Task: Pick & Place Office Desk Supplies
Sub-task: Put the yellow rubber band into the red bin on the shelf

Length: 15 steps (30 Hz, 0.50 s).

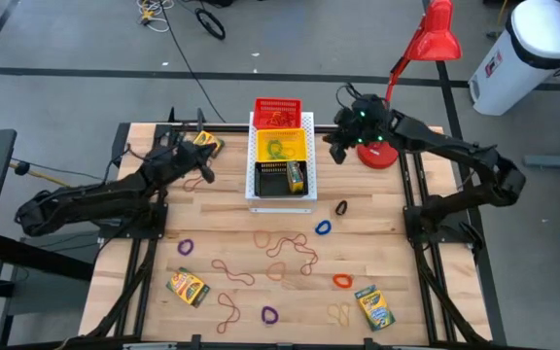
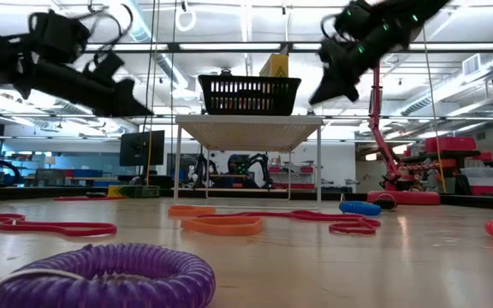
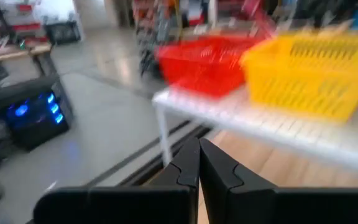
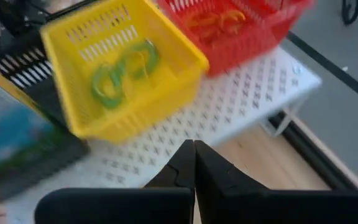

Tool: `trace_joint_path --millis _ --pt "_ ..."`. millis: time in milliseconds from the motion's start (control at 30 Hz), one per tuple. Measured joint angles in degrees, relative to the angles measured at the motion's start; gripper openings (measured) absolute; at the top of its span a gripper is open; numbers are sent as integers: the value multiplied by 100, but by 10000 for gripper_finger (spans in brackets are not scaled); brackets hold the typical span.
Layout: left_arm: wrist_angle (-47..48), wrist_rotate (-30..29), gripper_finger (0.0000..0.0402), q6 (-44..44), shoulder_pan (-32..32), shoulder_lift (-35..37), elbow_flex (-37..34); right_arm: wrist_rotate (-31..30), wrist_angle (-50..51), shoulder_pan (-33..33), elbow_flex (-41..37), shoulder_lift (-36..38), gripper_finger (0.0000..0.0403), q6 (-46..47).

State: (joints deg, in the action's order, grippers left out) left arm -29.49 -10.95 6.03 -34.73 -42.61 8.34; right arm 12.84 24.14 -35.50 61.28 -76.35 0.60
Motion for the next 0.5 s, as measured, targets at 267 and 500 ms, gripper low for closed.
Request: trace_joint_path --millis 267,500 --pt "-6 58 7 -54 -299 -678 0 -357 1624 529 2279 -892 4 626" --pt "-637 62 7 395 -663 -1066 0 -915 2883 1222 4054 -2125 9 1142"
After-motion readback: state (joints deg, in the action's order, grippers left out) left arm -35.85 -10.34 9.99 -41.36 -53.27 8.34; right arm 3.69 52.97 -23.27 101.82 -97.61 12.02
